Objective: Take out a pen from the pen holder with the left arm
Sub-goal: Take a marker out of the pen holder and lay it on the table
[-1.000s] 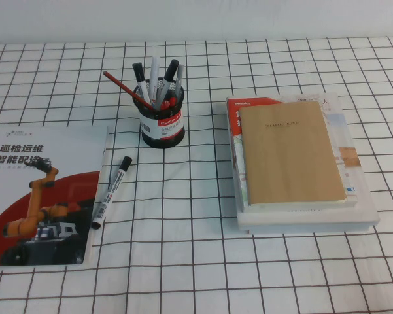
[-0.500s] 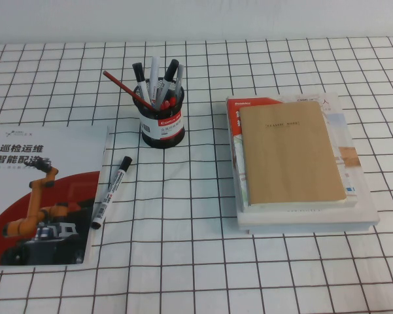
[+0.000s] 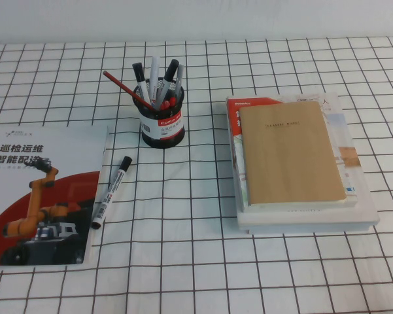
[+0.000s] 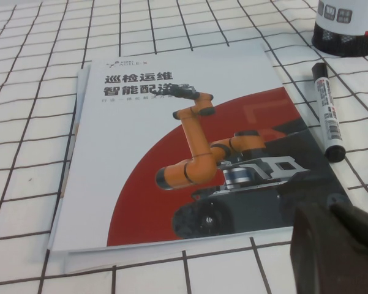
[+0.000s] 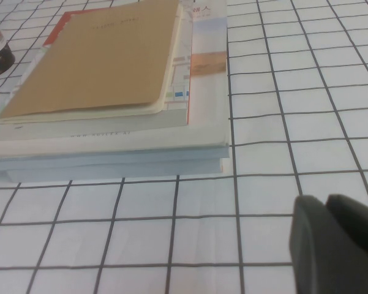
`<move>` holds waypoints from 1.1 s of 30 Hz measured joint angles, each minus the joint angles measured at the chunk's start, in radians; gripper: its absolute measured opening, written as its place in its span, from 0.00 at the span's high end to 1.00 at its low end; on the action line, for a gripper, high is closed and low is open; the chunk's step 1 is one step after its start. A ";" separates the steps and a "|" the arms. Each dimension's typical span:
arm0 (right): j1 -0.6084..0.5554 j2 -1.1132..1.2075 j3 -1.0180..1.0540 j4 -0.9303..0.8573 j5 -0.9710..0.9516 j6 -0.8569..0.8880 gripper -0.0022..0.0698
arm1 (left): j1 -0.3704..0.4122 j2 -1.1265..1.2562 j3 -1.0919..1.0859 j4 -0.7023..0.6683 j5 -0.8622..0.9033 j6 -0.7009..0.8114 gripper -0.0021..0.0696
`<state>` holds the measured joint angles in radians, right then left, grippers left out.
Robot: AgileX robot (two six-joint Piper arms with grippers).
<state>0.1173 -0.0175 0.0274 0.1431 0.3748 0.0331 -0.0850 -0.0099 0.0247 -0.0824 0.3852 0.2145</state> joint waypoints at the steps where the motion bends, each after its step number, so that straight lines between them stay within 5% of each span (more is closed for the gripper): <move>1: 0.000 0.000 0.000 0.000 0.000 0.000 0.99 | 0.000 0.000 0.000 0.000 -0.002 0.000 0.98; 20: 0.000 0.000 0.000 0.000 0.000 0.000 0.99 | 0.000 0.000 0.000 -0.589 -0.229 -0.019 0.98; 33: 0.000 0.000 0.000 0.000 0.000 0.000 0.99 | 0.000 0.000 0.000 -0.625 -0.233 -0.034 0.98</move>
<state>0.1173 -0.0175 0.0274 0.1431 0.3748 0.0331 -0.0850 -0.0099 0.0247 -0.7071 0.1519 0.1801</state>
